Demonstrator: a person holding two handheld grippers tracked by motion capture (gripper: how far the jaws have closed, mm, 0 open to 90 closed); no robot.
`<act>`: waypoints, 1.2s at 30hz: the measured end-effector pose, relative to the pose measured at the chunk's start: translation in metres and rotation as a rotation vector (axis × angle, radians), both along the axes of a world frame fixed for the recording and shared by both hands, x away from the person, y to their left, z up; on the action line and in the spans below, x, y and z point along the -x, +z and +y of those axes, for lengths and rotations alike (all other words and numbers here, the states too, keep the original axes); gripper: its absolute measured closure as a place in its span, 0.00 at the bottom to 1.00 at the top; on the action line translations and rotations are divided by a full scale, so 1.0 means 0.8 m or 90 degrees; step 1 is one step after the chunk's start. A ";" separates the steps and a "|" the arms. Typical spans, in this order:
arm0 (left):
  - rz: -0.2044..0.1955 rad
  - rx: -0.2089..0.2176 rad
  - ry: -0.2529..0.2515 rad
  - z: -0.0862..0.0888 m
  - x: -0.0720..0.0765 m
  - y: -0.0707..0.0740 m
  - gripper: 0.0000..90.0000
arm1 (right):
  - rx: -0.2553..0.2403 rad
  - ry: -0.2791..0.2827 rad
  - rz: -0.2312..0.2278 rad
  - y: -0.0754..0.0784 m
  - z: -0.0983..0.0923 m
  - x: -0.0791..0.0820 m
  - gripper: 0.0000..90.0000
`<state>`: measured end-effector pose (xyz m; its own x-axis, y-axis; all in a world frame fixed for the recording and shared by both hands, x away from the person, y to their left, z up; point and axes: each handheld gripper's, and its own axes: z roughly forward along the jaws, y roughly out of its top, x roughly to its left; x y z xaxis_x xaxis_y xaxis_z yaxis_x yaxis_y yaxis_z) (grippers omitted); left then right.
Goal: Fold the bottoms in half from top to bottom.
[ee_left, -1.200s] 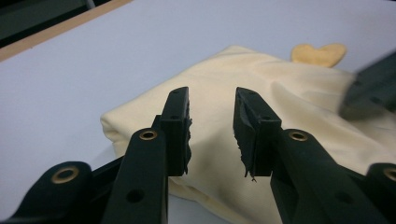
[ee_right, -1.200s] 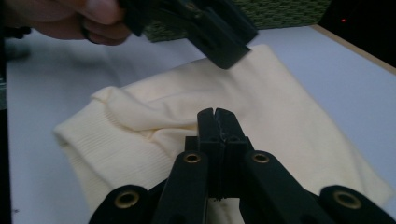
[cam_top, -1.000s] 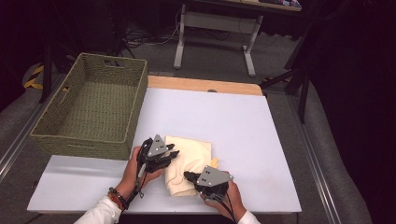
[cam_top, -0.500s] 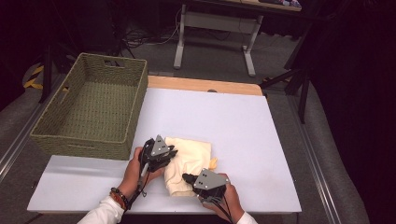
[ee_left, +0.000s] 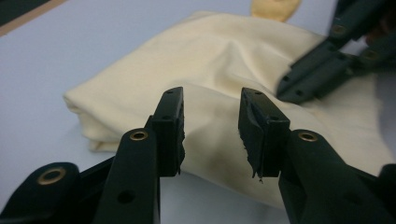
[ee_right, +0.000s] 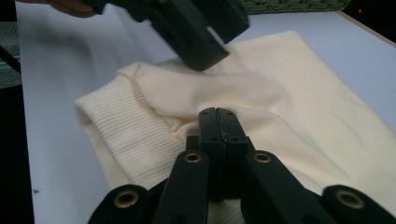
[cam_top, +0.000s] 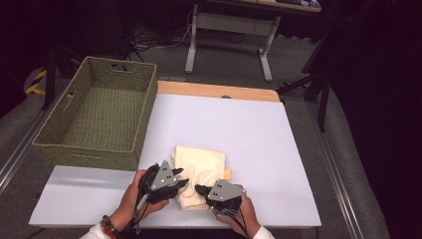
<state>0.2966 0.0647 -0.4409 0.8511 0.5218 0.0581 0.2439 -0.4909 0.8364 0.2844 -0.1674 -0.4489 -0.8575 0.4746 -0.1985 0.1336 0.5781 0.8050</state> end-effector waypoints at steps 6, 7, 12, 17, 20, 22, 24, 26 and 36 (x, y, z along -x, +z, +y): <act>0.023 0.007 0.000 -0.002 0.003 -0.014 0.68 | -0.005 -0.004 0.006 0.001 -0.001 -0.002 0.98; 0.027 -0.001 -0.005 -0.002 0.002 -0.015 0.68 | -0.008 -0.007 0.008 0.002 -0.002 -0.002 0.97; 0.036 -0.001 -0.017 0.002 -0.003 -0.017 0.68 | -0.036 -0.034 0.003 0.011 -0.012 -0.008 0.94; 0.034 -0.006 -0.020 0.002 -0.003 -0.017 0.68 | -0.025 -0.062 0.003 0.013 -0.019 -0.020 0.97; 0.030 -0.009 -0.020 0.002 -0.003 -0.017 0.68 | 0.003 -0.076 0.027 0.004 -0.020 -0.026 0.98; 0.030 -0.009 -0.020 0.003 -0.003 -0.018 0.68 | 0.025 -0.093 0.031 -0.004 -0.025 -0.030 0.99; 0.032 -0.003 -0.022 0.004 -0.005 -0.020 0.68 | 0.019 -0.102 0.044 -0.010 -0.032 -0.033 0.99; 0.035 -0.001 -0.024 0.004 -0.006 -0.020 0.68 | 0.013 -0.110 0.053 -0.013 -0.038 -0.035 0.99; 0.033 -0.006 -0.009 0.005 -0.007 -0.017 0.62 | 0.009 -0.114 0.051 -0.010 -0.044 -0.036 0.98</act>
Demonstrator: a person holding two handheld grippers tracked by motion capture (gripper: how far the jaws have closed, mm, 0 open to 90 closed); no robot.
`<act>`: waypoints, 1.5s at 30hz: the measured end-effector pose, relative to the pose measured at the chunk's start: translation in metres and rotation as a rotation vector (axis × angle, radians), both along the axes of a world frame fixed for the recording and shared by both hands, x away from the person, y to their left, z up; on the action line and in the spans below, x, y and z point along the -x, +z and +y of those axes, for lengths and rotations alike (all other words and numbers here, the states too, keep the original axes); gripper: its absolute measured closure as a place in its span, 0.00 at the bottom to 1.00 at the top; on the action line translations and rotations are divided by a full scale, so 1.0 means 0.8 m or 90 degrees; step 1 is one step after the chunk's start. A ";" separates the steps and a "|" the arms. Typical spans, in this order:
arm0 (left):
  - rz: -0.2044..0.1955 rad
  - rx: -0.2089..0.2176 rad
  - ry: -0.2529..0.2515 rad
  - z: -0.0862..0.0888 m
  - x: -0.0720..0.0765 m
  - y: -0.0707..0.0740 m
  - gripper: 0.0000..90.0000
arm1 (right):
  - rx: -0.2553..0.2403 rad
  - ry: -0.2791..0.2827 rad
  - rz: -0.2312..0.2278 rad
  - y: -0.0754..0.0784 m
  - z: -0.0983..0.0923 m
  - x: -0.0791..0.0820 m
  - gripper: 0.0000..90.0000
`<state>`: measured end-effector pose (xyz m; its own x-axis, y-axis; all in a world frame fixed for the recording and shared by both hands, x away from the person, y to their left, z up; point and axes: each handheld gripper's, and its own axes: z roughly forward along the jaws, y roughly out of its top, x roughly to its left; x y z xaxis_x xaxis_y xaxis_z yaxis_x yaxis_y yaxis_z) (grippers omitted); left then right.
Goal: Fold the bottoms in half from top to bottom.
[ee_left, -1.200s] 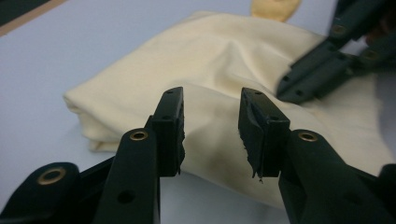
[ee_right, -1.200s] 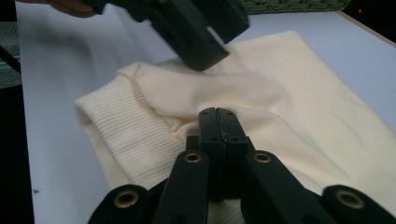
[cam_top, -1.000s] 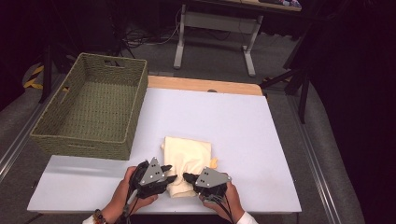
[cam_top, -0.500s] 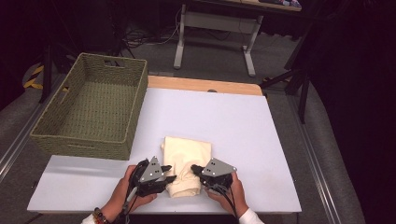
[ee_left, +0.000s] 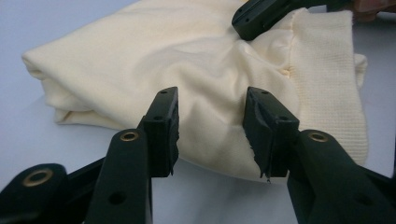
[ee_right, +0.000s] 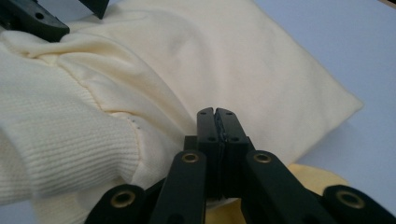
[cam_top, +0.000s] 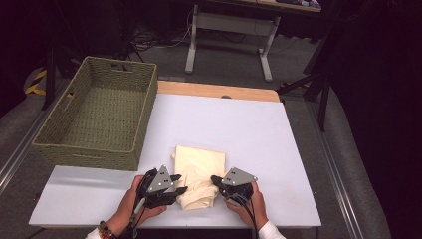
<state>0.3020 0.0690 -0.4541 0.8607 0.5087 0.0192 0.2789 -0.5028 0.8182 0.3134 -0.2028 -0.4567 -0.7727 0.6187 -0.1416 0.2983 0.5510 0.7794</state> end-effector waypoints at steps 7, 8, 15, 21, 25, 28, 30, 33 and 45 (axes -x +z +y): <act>-0.036 0.010 0.010 0.008 0.005 0.013 0.54 | -0.026 -0.006 -0.012 0.010 -0.008 0.001 0.94; -0.040 0.013 0.013 0.011 0.005 0.015 0.53 | -0.033 -0.009 -0.013 0.012 -0.010 0.001 0.92; -0.074 0.021 0.028 0.026 0.008 0.026 0.44 | -0.069 -0.032 -0.046 0.027 -0.025 0.003 0.80; -0.099 0.016 0.032 0.037 0.008 0.030 0.39 | -0.084 -0.036 -0.080 0.036 -0.037 0.006 0.67; -0.116 0.003 0.035 0.043 0.009 0.030 0.37 | -0.095 -0.042 -0.100 0.040 -0.042 0.008 0.58; -0.131 -0.011 0.035 0.049 0.010 0.030 0.35 | -0.086 -0.057 -0.115 0.041 -0.045 0.010 0.50; -0.129 -0.003 0.038 0.053 0.010 0.029 0.34 | -0.082 -0.068 -0.127 0.041 -0.047 0.012 0.46; -0.129 0.004 0.042 0.062 0.009 0.027 0.32 | -0.091 -0.082 -0.131 0.041 -0.050 0.013 0.39; -0.139 0.002 0.067 0.086 0.016 0.020 0.25 | -0.082 -0.120 -0.159 0.040 -0.065 0.024 0.28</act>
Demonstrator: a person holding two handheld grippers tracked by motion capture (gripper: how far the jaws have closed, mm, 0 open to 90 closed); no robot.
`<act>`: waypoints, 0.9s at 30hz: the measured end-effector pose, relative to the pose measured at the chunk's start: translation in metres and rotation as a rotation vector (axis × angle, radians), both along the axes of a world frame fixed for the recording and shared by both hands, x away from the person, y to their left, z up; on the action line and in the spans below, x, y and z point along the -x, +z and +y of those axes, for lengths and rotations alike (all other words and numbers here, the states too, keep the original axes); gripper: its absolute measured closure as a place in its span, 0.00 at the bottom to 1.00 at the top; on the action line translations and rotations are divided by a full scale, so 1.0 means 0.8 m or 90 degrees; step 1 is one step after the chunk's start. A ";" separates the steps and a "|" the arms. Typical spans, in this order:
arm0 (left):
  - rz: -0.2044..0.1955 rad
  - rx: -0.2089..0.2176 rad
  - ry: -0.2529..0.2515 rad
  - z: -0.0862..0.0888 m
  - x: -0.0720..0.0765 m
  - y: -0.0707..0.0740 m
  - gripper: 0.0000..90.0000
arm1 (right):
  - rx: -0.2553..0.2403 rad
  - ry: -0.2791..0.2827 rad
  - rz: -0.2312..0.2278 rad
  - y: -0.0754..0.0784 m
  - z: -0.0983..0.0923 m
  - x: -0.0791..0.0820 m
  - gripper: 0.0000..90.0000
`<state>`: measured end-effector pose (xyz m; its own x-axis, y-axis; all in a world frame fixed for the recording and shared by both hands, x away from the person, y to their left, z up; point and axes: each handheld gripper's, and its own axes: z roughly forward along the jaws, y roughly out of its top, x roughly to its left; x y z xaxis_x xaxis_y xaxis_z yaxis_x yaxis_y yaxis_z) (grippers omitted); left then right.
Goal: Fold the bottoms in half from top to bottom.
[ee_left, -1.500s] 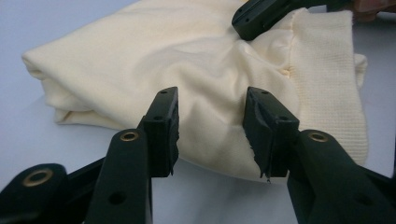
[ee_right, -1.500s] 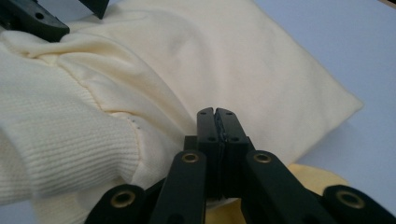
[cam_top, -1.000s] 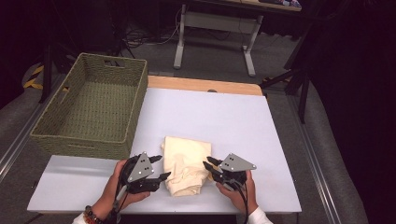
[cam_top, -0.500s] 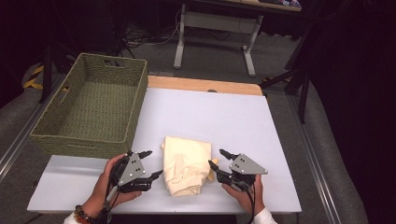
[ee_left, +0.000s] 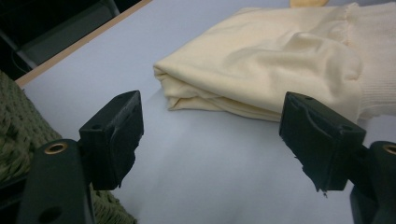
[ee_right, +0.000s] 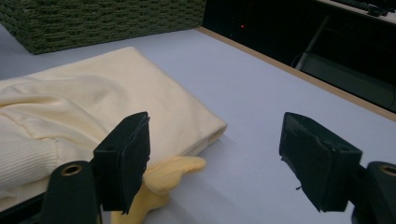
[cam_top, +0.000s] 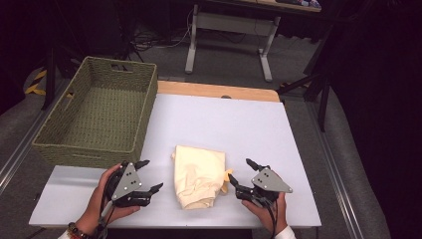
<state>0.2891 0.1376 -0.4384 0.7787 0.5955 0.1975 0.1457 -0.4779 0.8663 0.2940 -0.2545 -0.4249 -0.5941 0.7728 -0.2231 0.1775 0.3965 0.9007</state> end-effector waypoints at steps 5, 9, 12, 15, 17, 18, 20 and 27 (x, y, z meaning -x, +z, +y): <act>0.000 0.015 0.005 0.013 0.003 -0.004 0.24 | -0.008 -0.017 0.005 -0.003 -0.008 0.000 0.23; -0.004 0.033 0.019 0.024 0.005 -0.006 0.24 | 0.000 -0.024 0.007 -0.007 -0.010 0.000 0.21; -0.002 0.039 0.023 0.029 0.007 -0.007 0.23 | 0.003 -0.029 0.013 -0.009 -0.011 0.000 0.19; 0.000 0.034 0.025 0.032 0.010 -0.010 0.23 | 0.008 -0.030 0.010 -0.011 -0.013 0.003 0.18; 0.004 0.035 0.025 0.036 0.012 -0.013 0.22 | 0.017 -0.030 0.003 -0.012 -0.014 0.006 0.17; 0.008 0.037 0.027 0.038 0.012 -0.014 0.21 | 0.016 -0.029 0.003 -0.012 -0.014 0.007 0.16; 0.015 0.040 0.035 0.042 0.013 -0.017 0.19 | 0.007 -0.033 0.008 -0.014 -0.017 0.009 0.15; 0.038 0.046 0.054 0.054 0.009 -0.023 0.15 | 0.009 -0.043 0.012 -0.019 -0.018 0.008 0.13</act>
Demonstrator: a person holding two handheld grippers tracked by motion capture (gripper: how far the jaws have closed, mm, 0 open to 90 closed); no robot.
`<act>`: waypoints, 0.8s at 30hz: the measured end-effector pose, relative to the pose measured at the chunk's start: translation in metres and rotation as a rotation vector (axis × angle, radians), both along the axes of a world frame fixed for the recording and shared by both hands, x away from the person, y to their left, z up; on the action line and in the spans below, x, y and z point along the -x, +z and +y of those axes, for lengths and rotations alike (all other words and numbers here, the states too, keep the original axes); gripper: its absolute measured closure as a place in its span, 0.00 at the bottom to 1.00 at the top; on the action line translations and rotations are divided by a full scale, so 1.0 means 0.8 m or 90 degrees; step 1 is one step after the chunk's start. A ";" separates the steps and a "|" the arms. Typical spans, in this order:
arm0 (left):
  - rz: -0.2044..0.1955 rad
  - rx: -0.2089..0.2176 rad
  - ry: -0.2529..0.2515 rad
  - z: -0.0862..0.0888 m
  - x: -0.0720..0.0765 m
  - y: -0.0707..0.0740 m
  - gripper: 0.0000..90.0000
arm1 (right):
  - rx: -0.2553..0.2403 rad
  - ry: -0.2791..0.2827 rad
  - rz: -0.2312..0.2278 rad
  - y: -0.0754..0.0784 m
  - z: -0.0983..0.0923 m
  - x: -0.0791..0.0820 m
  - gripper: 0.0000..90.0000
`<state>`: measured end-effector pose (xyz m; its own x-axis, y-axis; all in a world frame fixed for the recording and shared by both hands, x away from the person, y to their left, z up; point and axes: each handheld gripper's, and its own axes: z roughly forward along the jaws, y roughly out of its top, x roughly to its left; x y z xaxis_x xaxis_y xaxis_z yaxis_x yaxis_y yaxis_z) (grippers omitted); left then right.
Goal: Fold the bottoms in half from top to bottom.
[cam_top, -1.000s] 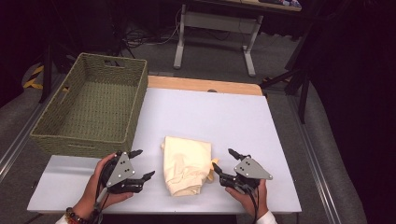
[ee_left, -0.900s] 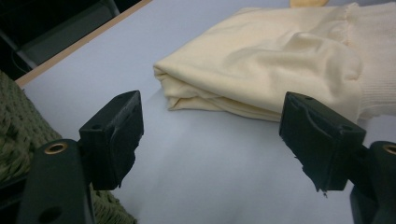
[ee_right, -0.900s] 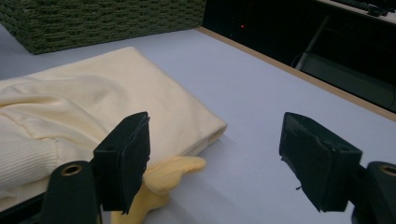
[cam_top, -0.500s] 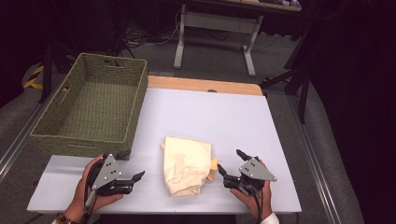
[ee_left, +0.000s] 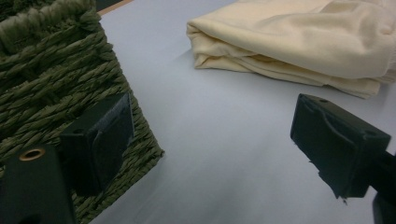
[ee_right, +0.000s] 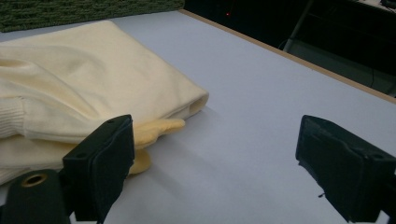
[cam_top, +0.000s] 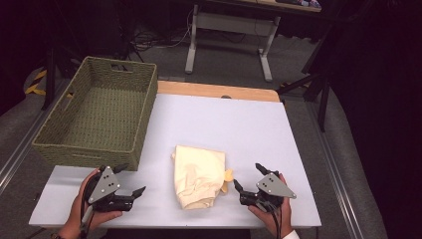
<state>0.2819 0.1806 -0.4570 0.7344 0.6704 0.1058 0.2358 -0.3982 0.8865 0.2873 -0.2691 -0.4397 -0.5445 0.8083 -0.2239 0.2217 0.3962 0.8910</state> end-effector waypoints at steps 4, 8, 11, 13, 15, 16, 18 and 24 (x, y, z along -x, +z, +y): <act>-0.002 -0.002 0.005 0.003 0.002 0.001 0.13 | 0.005 0.003 0.002 -0.001 0.000 -0.001 0.13; 0.001 -0.008 0.011 0.003 0.003 -0.001 0.13 | 0.007 0.007 0.000 -0.002 0.002 -0.005 0.13; 0.001 -0.015 0.014 0.002 0.006 -0.001 0.13 | 0.011 0.010 0.002 -0.004 0.005 -0.008 0.14; 0.000 -0.019 0.017 0.002 0.008 -0.002 0.13 | 0.010 0.013 0.001 -0.003 0.006 -0.010 0.14; 0.001 -0.017 0.019 0.003 0.010 -0.002 0.13 | 0.005 0.013 0.001 -0.002 0.008 -0.012 0.14; 0.002 -0.017 0.021 0.003 0.011 -0.002 0.13 | 0.003 0.014 0.001 -0.002 0.008 -0.012 0.14; -0.002 -0.014 0.022 0.002 0.012 0.000 0.13 | -0.004 0.011 0.004 -0.002 0.009 -0.013 0.14; -0.023 -0.003 0.016 -0.005 0.016 0.012 0.14 | -0.014 0.002 0.001 0.001 0.006 -0.011 0.14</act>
